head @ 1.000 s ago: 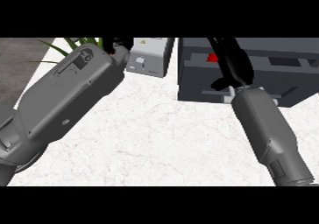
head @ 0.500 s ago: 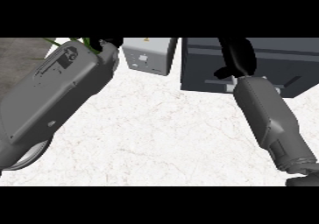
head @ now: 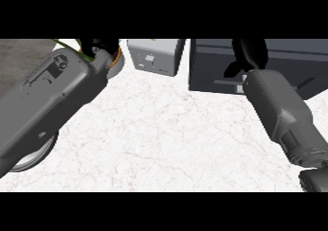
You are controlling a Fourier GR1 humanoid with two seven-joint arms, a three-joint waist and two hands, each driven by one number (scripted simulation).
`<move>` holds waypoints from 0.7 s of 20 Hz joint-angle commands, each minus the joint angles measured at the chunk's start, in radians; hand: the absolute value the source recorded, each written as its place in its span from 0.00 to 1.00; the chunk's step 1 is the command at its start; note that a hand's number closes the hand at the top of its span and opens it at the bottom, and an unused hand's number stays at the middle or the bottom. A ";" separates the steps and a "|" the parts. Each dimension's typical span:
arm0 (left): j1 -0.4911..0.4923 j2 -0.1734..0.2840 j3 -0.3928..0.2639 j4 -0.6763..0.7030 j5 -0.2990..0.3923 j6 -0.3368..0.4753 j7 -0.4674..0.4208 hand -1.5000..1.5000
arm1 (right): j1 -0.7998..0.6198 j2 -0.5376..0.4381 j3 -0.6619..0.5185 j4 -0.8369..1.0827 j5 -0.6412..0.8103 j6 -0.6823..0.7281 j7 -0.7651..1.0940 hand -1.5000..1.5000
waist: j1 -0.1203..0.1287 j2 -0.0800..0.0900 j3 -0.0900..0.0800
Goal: Pick up the can, place it into the drawer and close the drawer
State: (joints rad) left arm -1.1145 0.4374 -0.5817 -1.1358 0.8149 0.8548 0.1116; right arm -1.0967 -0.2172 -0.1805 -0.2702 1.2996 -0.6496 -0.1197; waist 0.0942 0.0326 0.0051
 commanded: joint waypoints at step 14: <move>0.028 0.065 0.026 -0.085 -0.005 -0.010 0.063 0.00 | -0.147 0.018 -0.285 0.071 -0.300 0.208 -0.209 0.00 | 0.023 0.001 0.004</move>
State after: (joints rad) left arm -1.0741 0.4768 -0.5716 -1.2162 0.8048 0.8427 0.1488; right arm -1.1820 -0.2435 -0.3214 -0.1689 1.1659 -0.4968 -0.2828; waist 0.0999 0.0466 0.0131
